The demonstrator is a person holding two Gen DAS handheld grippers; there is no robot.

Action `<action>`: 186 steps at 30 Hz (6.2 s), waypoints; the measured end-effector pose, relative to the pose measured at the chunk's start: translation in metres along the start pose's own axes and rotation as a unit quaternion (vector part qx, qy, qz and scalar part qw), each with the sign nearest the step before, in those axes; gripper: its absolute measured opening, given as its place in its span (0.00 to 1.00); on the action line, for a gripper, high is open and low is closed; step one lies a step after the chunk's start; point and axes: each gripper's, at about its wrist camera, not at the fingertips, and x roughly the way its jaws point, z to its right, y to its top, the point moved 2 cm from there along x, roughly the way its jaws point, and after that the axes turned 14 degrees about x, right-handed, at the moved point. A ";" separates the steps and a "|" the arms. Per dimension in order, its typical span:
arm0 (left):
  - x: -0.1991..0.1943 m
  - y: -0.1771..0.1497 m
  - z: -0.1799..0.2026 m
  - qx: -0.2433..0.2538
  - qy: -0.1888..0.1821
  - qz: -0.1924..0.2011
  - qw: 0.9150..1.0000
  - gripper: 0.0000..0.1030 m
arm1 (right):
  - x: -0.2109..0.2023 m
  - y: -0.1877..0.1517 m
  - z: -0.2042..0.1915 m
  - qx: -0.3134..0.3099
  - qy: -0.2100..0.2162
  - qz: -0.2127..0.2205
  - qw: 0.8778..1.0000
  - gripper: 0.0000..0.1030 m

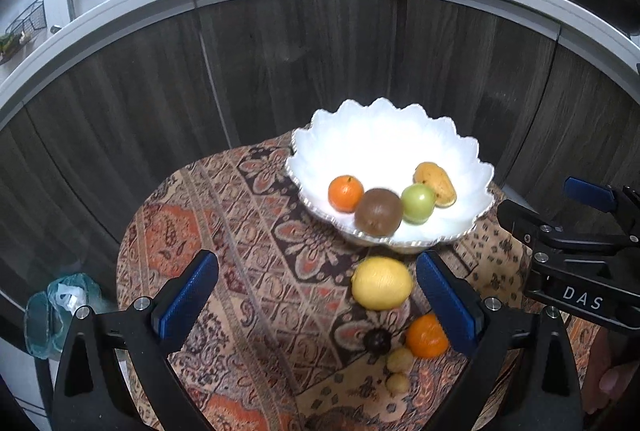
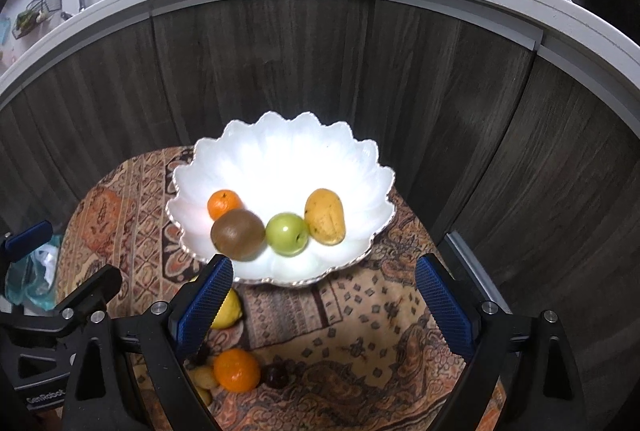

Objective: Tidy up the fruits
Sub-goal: 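Grasp the lemon with the right tool, then grasp the second tangerine with the left tool while the right tool holds the lemon, then carry the lemon and tangerine over the white bowl and open both tools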

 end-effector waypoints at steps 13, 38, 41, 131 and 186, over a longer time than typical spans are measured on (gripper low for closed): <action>0.009 -0.055 -0.017 -0.010 0.018 -0.033 0.999 0.98 | 0.026 -0.056 -0.029 -0.032 0.017 -0.045 0.998 0.91; 0.054 -0.096 -0.059 -0.058 0.039 -0.078 0.994 0.97 | 0.124 -0.078 -0.095 -0.050 0.015 -0.120 0.991 0.90; 0.055 -0.097 -0.059 -0.058 0.039 -0.079 0.994 0.97 | 0.130 -0.080 -0.097 -0.049 0.019 -0.132 0.990 0.73; 0.029 -0.011 0.070 0.069 -0.111 -0.016 0.991 0.41 | 0.014 -0.031 0.039 0.031 0.015 -0.024 0.999 0.60; 0.190 0.114 0.008 0.045 -0.066 -0.029 0.996 0.70 | 0.168 0.106 0.013 0.004 -0.007 -0.028 1.000 0.77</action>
